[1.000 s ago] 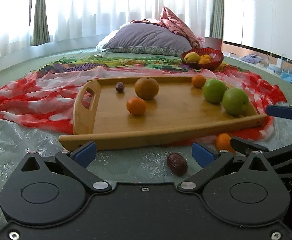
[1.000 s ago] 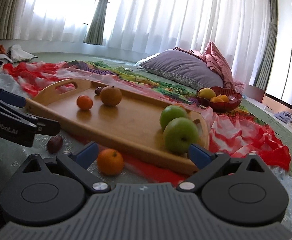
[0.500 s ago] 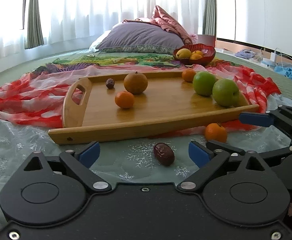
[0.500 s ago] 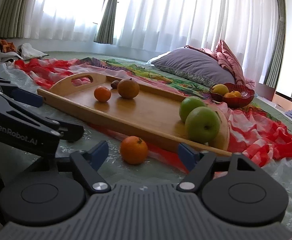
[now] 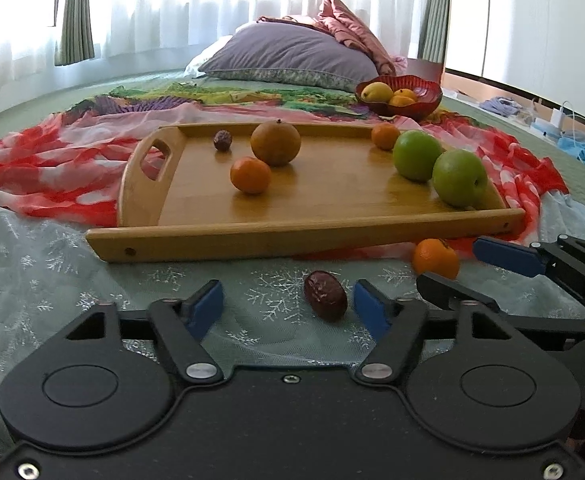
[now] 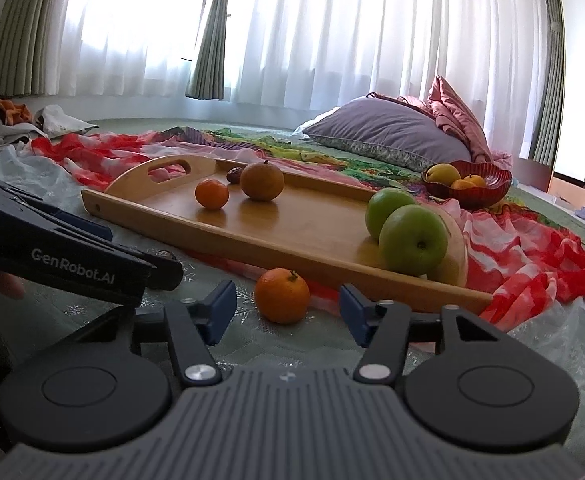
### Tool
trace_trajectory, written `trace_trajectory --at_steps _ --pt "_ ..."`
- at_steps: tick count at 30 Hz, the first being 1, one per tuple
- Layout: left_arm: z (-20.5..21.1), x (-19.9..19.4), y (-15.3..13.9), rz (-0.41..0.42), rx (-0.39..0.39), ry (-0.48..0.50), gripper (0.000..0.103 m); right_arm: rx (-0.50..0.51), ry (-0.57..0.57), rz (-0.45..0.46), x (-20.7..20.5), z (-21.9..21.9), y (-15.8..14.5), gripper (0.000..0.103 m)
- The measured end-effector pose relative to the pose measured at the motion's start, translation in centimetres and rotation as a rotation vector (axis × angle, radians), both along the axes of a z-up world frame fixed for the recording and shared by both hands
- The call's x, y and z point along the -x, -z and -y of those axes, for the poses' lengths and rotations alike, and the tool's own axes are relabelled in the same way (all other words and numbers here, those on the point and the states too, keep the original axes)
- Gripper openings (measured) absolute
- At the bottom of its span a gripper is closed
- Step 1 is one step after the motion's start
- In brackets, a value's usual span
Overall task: Organize fruits
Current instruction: 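Lower the left tool onto a second date while the right tool approaches a tangerine, then close the left tool on the date while the right tool grasps the tangerine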
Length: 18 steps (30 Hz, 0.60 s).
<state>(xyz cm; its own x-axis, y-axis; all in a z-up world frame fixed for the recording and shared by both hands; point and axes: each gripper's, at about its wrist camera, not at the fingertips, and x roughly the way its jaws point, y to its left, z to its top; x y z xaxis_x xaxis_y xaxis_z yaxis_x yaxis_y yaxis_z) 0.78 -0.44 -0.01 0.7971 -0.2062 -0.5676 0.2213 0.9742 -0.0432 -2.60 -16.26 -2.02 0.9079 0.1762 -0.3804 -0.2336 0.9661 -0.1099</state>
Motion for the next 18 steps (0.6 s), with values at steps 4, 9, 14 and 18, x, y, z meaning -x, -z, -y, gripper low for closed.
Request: trace_trajectory --at_steps 4,9,14,18 --pt "0.3 -0.1 0.1 0.006 -0.008 0.007 0.046 -0.019 0.012 0.005 0.1 -0.1 0.1 0.056" --pt "1.0 0.1 0.2 0.011 -0.011 0.018 0.032 -0.058 0.027 0.008 -0.1 -0.1 0.0 0.054" --pt "1.3 0.0 0.2 0.011 -0.006 0.013 0.024 -0.066 0.034 0.012 -0.3 -0.4 -0.1 0.050" --pt "1.3 -0.2 0.3 0.010 0.001 0.009 0.024 -0.071 0.047 0.002 -0.4 -0.4 0.1 0.049"
